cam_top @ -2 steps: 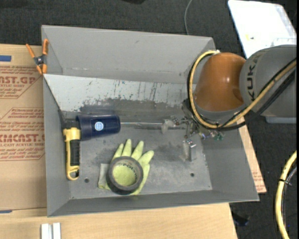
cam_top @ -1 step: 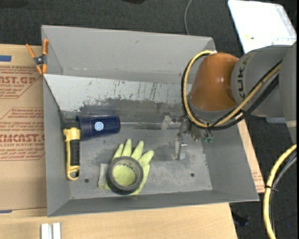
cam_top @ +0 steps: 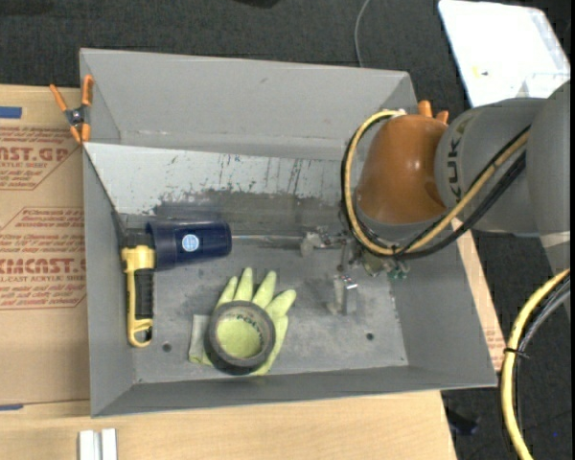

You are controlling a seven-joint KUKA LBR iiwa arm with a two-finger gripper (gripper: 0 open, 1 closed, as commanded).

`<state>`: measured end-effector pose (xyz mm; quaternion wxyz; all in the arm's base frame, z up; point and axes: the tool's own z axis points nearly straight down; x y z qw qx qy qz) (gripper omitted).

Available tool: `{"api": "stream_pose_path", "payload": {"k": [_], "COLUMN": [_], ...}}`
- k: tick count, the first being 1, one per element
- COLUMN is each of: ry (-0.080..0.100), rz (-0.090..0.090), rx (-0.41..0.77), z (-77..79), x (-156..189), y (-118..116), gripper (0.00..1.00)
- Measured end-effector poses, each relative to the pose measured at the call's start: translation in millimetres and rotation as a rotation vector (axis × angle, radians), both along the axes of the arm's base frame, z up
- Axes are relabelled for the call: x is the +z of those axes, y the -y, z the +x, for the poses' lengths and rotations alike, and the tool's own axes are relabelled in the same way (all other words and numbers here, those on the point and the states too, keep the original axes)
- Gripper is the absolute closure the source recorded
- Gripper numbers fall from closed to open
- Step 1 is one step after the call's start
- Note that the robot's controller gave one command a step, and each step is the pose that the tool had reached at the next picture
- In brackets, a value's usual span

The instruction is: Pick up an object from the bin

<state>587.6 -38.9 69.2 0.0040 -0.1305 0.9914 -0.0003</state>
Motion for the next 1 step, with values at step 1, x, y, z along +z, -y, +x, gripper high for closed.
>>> {"api": "stream_pose_path", "payload": {"k": [1], "ry": [0.003], "rz": [0.003], "rx": [-0.146], "z": [-8.9], "x": [1.0], "y": [-44.2], "gripper": [0.00]}}
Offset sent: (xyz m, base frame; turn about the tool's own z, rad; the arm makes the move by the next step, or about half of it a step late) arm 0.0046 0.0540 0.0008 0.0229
